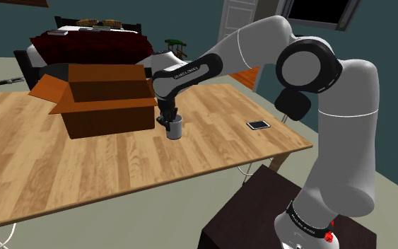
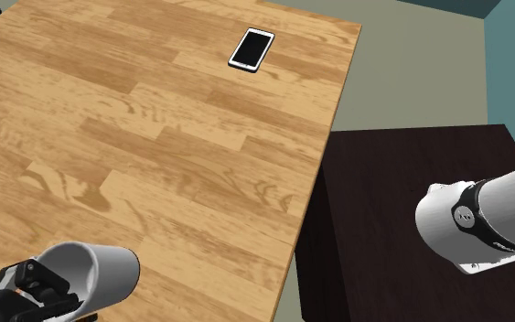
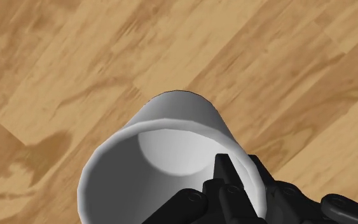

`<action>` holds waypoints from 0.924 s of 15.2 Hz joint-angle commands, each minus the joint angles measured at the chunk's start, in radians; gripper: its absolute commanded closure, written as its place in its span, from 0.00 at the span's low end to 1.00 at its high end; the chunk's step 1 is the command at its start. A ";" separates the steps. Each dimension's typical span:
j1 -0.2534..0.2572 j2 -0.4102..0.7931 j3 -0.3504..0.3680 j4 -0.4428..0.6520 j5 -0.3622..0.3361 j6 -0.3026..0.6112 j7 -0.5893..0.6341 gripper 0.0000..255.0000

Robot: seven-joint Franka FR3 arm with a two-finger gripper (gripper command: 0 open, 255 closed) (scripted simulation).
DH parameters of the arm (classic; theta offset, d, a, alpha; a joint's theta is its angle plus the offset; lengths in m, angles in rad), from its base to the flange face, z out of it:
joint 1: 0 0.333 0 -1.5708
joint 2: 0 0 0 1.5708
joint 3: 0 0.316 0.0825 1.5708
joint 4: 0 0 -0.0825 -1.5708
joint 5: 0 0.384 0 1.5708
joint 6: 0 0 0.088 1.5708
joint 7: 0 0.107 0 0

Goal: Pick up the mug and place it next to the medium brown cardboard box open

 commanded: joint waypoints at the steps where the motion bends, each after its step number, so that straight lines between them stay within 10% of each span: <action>1: -0.001 0.003 -0.001 -0.008 0.000 0.002 0.000 0.00; 14: 0.006 -0.030 0.002 0.076 0.003 -0.115 -0.001 0.00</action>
